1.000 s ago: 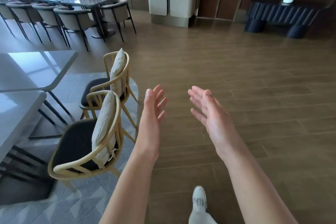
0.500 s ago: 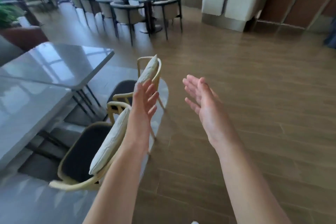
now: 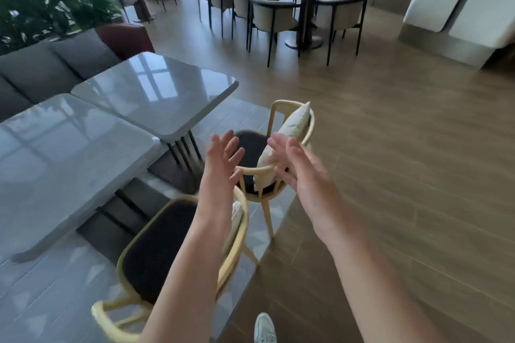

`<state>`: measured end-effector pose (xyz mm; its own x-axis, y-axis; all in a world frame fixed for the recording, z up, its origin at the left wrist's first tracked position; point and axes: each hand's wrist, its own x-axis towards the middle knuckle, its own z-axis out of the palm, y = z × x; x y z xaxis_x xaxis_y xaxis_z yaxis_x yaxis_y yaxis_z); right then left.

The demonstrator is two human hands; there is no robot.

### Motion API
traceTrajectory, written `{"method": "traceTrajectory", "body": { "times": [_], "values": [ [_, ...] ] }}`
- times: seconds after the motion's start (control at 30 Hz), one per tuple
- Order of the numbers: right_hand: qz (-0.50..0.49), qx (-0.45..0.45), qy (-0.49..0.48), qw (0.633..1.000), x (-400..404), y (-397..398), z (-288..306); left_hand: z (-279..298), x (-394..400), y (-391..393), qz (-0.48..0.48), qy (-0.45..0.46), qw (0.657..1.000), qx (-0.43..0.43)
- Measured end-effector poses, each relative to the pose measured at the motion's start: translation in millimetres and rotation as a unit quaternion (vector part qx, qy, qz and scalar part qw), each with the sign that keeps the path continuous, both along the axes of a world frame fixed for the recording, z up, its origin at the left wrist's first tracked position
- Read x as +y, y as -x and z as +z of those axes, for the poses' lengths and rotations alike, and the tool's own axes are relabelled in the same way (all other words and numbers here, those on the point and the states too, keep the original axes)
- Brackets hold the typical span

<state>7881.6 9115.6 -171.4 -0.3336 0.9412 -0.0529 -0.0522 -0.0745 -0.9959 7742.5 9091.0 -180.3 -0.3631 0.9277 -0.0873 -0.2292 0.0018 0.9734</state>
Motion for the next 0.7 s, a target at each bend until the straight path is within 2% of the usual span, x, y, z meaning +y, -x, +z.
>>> {"method": "traceTrajectory", "body": {
  "times": [0.1, 0.3, 0.53, 0.7],
  "values": [
    [-0.037, -0.01, -0.018, 0.999, 49.4, -5.7, 4.9, 5.6, 65.7, -8.1, -0.036, -0.006, 0.999, 0.005],
    [-0.061, 0.014, -0.015, 0.998, 124.8, -7.7, 10.7, 15.9, 139.6, -4.8, -0.051, -0.024, 0.998, 0.021],
    [0.022, 0.01, 0.019, 1.0, 227.8, 10.7, -8.2, -3.1, 201.2, 19.2, 0.075, 0.02, 0.997, 0.016],
    [0.176, 0.009, 0.049, 0.983, 288.3, 25.5, -21.8, -9.4, 221.5, 7.9, 0.216, 0.042, 0.975, 0.012]
  ]
}}
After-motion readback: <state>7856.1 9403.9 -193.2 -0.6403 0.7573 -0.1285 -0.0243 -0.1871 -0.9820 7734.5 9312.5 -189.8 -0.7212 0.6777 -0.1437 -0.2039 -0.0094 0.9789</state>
